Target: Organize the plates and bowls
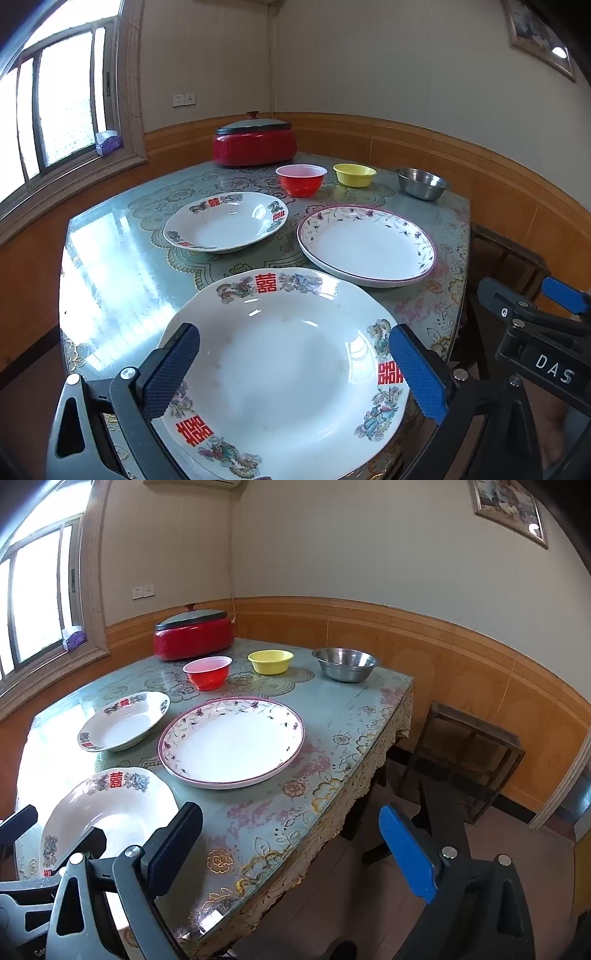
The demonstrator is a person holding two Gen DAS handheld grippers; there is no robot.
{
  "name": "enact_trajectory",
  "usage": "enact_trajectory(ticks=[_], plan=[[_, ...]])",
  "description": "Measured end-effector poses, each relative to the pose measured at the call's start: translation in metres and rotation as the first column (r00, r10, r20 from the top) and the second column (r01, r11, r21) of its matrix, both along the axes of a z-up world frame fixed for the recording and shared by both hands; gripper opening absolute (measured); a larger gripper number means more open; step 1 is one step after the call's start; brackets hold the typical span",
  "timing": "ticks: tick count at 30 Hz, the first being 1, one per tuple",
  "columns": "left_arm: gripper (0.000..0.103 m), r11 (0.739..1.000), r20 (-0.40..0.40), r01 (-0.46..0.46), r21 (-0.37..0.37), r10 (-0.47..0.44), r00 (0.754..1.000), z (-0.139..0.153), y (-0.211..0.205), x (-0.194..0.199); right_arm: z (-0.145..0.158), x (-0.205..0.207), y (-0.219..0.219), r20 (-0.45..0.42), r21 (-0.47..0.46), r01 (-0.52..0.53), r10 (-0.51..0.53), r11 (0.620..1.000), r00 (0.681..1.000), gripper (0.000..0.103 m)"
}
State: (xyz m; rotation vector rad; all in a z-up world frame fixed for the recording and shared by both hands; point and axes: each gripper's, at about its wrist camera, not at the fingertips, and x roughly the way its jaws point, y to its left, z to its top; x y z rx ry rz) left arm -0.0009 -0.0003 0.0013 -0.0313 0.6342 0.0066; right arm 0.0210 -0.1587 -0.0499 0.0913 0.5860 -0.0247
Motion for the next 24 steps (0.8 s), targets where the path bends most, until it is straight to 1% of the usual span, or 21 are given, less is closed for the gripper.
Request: enact_trajectory(ticks=[1, 3, 4, 5, 9, 10, 14, 24], plan=[[0.103, 1.000, 0.008, 0.002, 0.005, -0.002, 1.000, 0.001, 0.000, -0.001, 0.001, 0.000, 0.001, -0.001, 0.000, 0.001, -0.001, 1.000, 1.000, 0.098], [0.103, 1.000, -0.001, -0.008, -0.011, 0.008, 1.000, -0.001, 0.006, -0.001, 0.003, -0.002, 0.004, 0.000, 0.004, 0.003, -0.003, 1.000, 1.000, 0.098], [0.103, 1.000, 0.012, -0.010, 0.010, 0.010, 1.000, 0.000, 0.004, -0.003, 0.004, -0.002, 0.006, 0.000, 0.006, 0.004, -0.004, 1.000, 1.000, 0.098], [0.103, 1.000, 0.000, -0.012, 0.023, 0.012, 1.000, -0.002, 0.001, 0.001, -0.001, 0.003, -0.001, -0.010, 0.046, -0.011, 0.012, 0.999, 1.000, 0.098], [0.103, 0.999, 0.006, -0.014, 0.029, 0.014, 1.000, -0.001, 0.002, -0.003, -0.008, 0.004, 0.005, -0.014, 0.041, -0.017, 0.017, 0.999, 1.000, 0.098], [0.103, 0.999, 0.009, -0.020, 0.032, 0.019, 1.000, 0.000, 0.001, -0.003, -0.004, 0.005, 0.002, -0.018, 0.049, -0.023, 0.024, 0.999, 1.000, 0.098], [0.103, 0.999, 0.010, -0.039, 0.020, 0.038, 0.999, 0.001, 0.005, -0.004, -0.002, 0.005, 0.001, -0.002, 0.051, -0.023, 0.023, 0.998, 1.000, 0.098], [0.103, 0.996, 0.027, -0.088, 0.011, 0.087, 0.996, 0.006, 0.013, -0.008, -0.002, 0.013, 0.004, -0.009, 0.058, -0.052, 0.052, 0.997, 0.999, 0.098]])
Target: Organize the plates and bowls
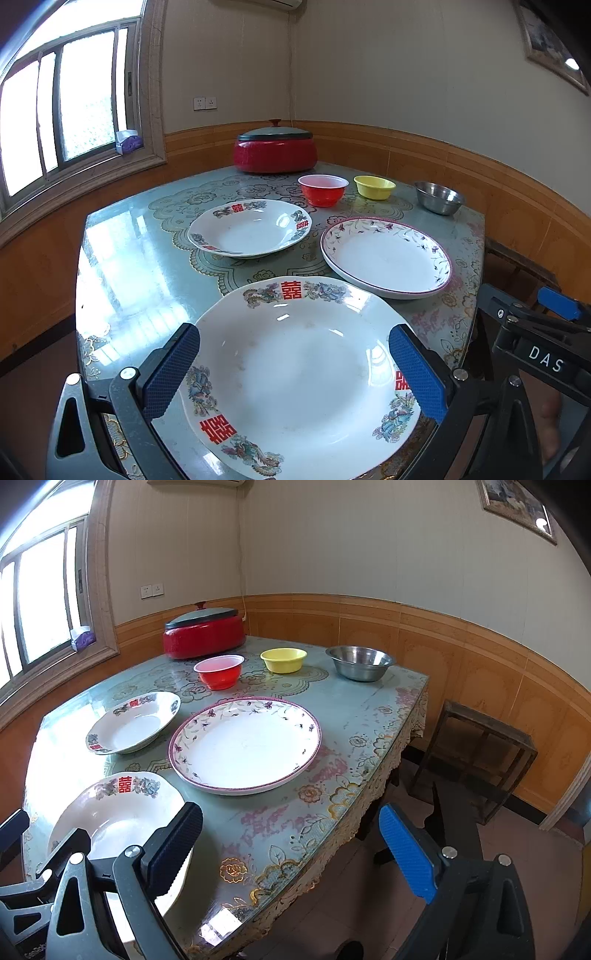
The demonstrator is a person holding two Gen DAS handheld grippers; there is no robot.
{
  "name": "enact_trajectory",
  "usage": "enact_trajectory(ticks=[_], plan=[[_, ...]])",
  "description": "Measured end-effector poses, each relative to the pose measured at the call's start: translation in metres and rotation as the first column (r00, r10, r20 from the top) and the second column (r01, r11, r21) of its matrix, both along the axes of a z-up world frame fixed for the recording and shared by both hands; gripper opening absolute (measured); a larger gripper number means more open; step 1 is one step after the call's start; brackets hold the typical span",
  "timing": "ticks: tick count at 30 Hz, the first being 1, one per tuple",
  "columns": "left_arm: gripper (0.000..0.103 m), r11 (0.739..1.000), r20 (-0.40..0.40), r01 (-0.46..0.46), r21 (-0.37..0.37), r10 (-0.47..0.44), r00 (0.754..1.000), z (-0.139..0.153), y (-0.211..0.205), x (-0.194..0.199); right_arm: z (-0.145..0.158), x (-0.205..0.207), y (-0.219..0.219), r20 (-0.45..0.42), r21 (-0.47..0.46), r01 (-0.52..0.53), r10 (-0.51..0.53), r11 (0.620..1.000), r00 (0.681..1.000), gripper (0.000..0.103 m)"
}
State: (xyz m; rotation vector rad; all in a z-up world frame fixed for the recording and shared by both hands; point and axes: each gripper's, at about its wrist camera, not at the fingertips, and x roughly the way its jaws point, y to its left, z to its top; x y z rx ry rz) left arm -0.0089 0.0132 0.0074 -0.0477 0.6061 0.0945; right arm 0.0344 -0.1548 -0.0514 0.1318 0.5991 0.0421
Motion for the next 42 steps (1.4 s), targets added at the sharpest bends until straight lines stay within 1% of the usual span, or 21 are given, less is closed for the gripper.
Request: enact_trajectory(ticks=[17, 32, 42], plan=[[0.103, 0.998, -0.017, 0.061, -0.001, -0.061, 0.998, -0.0035, -0.0071, 0.0004, -0.0090, -0.0060, -0.0032, -0.043, 0.013, 0.027, -0.026, 1.000, 0.999, 0.098], [0.103, 0.999, -0.017, 0.048, -0.006, -0.048, 0.999, -0.0050, -0.0038, 0.0015, -0.0083, -0.0003, 0.0031, -0.042, 0.010, 0.003, -0.003, 1.000, 0.999, 0.098], [0.103, 0.998, -0.022, 0.055, -0.001, -0.055, 0.998, -0.0047, -0.0055, 0.0013, -0.0100, 0.0013, 0.0006, -0.051, 0.018, 0.004, -0.003, 1.000, 0.999, 0.098]])
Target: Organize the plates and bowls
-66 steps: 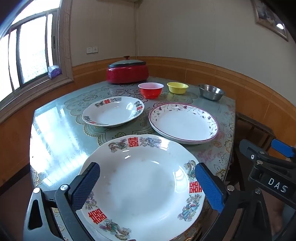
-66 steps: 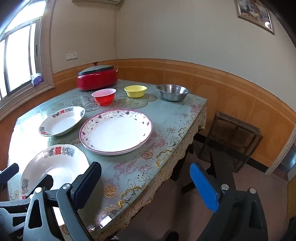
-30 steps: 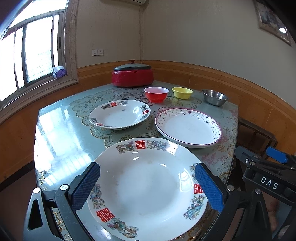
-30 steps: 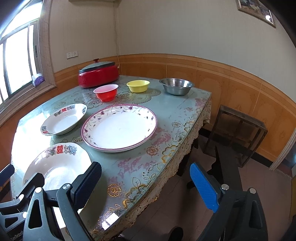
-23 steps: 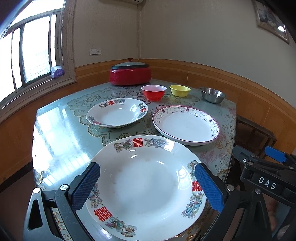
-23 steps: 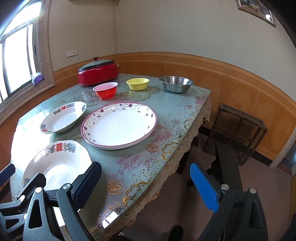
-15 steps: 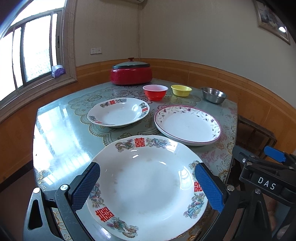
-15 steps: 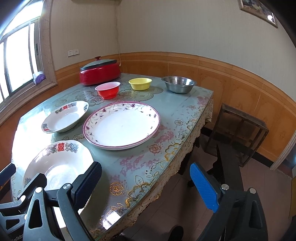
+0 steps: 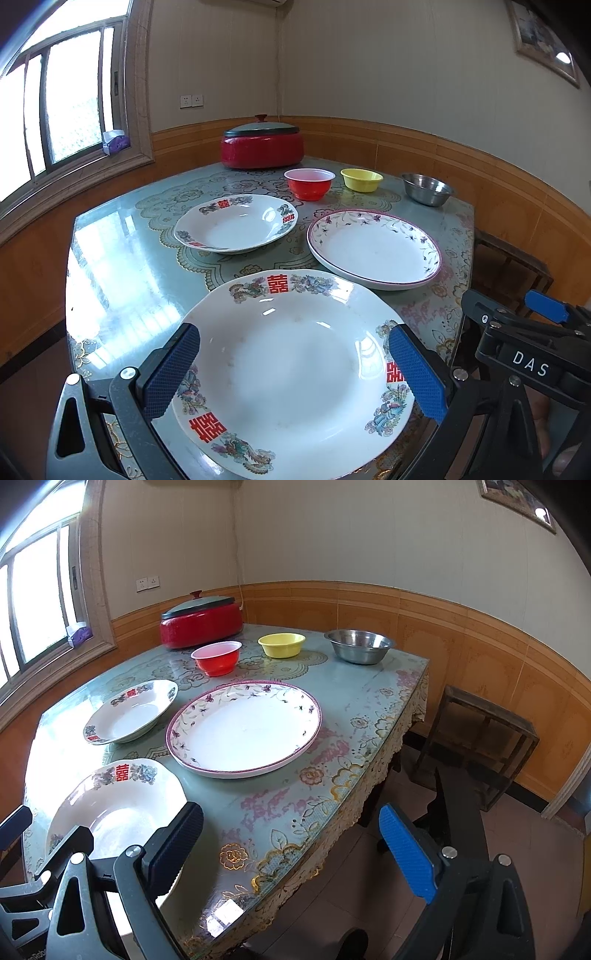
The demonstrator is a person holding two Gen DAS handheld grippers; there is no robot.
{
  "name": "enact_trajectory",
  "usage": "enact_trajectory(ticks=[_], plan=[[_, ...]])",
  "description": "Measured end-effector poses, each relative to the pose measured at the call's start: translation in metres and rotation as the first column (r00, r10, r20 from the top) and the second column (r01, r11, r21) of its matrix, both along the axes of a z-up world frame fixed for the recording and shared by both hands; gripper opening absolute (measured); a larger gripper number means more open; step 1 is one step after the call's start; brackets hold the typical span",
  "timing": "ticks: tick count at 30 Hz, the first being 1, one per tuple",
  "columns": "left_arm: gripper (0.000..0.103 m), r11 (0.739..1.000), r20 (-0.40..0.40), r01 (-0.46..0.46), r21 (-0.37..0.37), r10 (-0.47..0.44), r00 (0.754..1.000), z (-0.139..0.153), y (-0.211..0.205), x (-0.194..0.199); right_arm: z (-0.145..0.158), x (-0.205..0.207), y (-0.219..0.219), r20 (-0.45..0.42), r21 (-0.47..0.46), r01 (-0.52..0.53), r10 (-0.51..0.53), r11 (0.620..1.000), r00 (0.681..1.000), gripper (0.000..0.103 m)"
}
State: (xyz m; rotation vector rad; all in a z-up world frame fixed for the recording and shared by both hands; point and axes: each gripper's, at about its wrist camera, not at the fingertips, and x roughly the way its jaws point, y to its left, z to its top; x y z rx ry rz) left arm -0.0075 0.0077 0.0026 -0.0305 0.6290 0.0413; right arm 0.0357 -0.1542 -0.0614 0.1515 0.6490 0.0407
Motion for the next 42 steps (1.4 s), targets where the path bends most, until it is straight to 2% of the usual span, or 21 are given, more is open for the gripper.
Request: enact_trajectory(ticks=[23, 29, 31, 34, 38, 42], plan=[[0.103, 1.000, -0.021, 0.015, -0.003, -0.016, 1.000, -0.004, -0.007, 0.008, -0.006, 0.006, -0.003, -0.029, 0.017, -0.014, 0.014, 1.000, 0.999, 0.098], [0.103, 0.995, -0.038, 0.082, -0.050, -0.084, 0.996, -0.007, -0.011, 0.015, -0.013, 0.013, -0.015, -0.048, 0.097, -0.083, 0.088, 0.992, 0.995, 0.098], [0.103, 0.987, -0.040, 0.141, -0.082, -0.145, 0.989, -0.006, -0.015, 0.018, -0.016, 0.022, -0.025, -0.065, 0.165, -0.128, 0.140, 0.978, 0.988, 0.098], [0.103, 0.977, -0.059, 0.196, -0.086, -0.201, 0.978, -0.004, -0.027, 0.027, -0.020, 0.041, -0.044, -0.093, 0.245, -0.169, 0.196, 0.955, 0.976, 0.098], [0.103, 0.963, -0.084, 0.249, -0.101, -0.258, 0.963, -0.003, -0.044, 0.042, -0.018, 0.077, -0.068, -0.120, 0.255, -0.202, 0.238, 0.946, 0.964, 0.098], [0.103, 0.961, -0.088, 0.249, -0.122, -0.260, 0.962, -0.002, -0.054, 0.060, -0.019, 0.125, -0.088, -0.152, 0.286, -0.239, 0.290, 0.928, 0.945, 0.098]])
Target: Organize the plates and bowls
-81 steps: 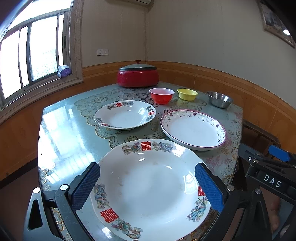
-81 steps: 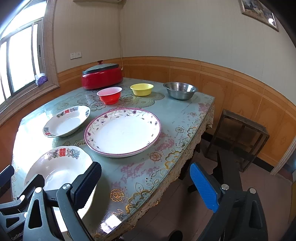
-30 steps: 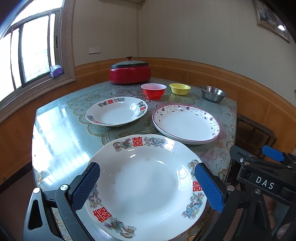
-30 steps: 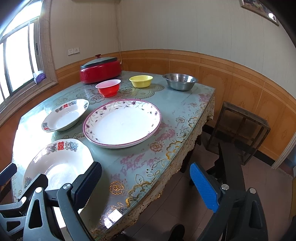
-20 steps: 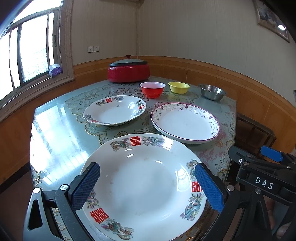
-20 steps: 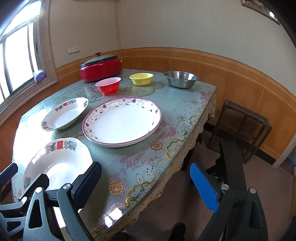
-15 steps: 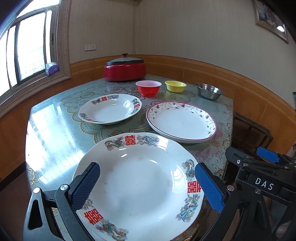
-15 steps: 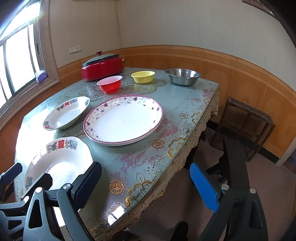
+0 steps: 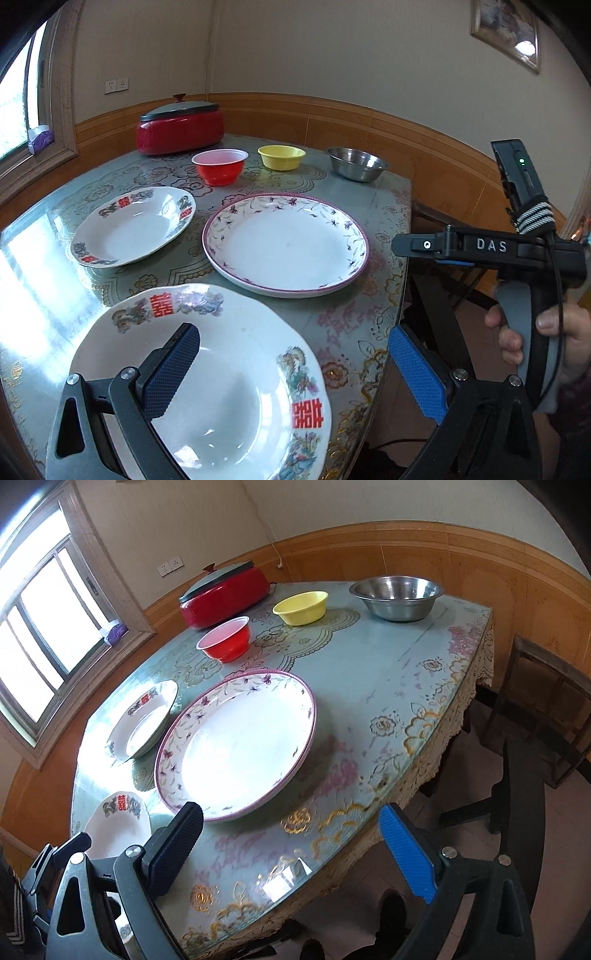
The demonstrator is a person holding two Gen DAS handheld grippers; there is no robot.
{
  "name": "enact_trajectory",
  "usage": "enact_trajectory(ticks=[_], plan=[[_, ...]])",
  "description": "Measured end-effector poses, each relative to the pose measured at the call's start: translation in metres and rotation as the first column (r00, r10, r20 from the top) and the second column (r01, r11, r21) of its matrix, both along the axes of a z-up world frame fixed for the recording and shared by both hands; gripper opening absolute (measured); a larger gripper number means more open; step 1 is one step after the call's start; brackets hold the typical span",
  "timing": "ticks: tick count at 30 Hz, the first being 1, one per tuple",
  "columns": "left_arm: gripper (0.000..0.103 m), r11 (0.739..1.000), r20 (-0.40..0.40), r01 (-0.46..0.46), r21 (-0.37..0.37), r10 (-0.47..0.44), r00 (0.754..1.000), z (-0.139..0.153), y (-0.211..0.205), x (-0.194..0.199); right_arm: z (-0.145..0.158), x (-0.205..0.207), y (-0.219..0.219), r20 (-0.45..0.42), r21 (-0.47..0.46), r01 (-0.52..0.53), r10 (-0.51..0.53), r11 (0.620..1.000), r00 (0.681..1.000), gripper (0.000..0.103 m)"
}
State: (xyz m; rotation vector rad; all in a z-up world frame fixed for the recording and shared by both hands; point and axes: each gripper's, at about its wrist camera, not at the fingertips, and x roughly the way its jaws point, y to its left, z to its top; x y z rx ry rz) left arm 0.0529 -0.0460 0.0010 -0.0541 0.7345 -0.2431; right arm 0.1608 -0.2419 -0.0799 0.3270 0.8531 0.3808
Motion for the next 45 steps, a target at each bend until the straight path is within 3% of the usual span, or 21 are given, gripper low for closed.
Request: enact_trajectory(ticks=[4, 9, 12, 14, 18, 22, 27, 30, 33, 39, 42, 45], plan=[[0.103, 0.997, 0.004, -0.064, -0.049, 0.064, 0.998, 0.004, -0.001, 0.023, -0.001, 0.051, -0.004, -0.017, -0.007, -0.095, 0.095, 0.995, 0.995, 0.098], [0.103, 0.978, -0.028, -0.181, -0.104, 0.179, 0.983, 0.006, -0.002, 0.054, -0.003, 0.109, 0.018, -0.002, -0.126, -0.263, 0.265, 0.956, 0.964, 0.098], [0.103, 0.962, -0.045, -0.250, -0.108, 0.246, 0.968, 0.005, -0.007, 0.065, -0.009, 0.142, 0.033, -0.012, -0.183, -0.342, 0.346, 0.922, 0.938, 0.077], [0.103, 0.950, -0.054, -0.297, -0.092, 0.293, 0.954, 0.004, -0.012, 0.071, -0.012, 0.162, 0.041, -0.016, -0.196, -0.387, 0.392, 0.901, 0.920, 0.054], [0.103, 0.917, -0.105, -0.396, -0.051, 0.389, 0.915, -0.001, -0.021, 0.082, -0.019, 0.197, 0.058, -0.028, -0.229, -0.473, 0.480, 0.851, 0.877, 0.038], [0.103, 0.862, -0.112, -0.505, -0.034, 0.499, 0.859, -0.003, -0.024, 0.083, -0.020, 0.211, 0.077, -0.031, -0.226, -0.596, 0.605, 0.771, 0.795, 0.032], [0.103, 0.814, -0.120, -0.580, -0.009, 0.575, 0.809, -0.002, -0.031, 0.080, -0.019, 0.205, 0.104, -0.025, -0.297, -0.724, 0.753, 0.622, 0.658, 0.031], [0.103, 0.814, -0.135, -0.581, 0.004, 0.576, 0.806, -0.003, -0.033, 0.080, -0.018, 0.203, 0.109, -0.027, -0.352, -0.747, 0.792, 0.563, 0.610, 0.030], [0.103, 0.835, -0.137, -0.551, 0.007, 0.546, 0.826, -0.003, -0.035, 0.077, -0.017, 0.197, 0.110, -0.020, -0.404, -0.752, 0.817, 0.521, 0.576, 0.028], [0.101, 0.892, -0.104, -0.452, -0.028, 0.447, 0.888, -0.007, -0.038, 0.074, -0.018, 0.184, 0.108, -0.020, -0.506, -0.701, 0.807, 0.501, 0.591, 0.028], [0.098, 0.896, -0.109, -0.444, -0.028, 0.439, 0.892, -0.008, -0.040, 0.074, -0.017, 0.184, 0.105, -0.030, -0.514, -0.701, 0.807, 0.494, 0.590, 0.028], [0.095, 0.889, -0.111, -0.457, -0.028, 0.452, 0.885, -0.006, -0.041, 0.078, -0.016, 0.185, 0.103, -0.041, -0.524, -0.719, 0.830, 0.456, 0.556, 0.028]])
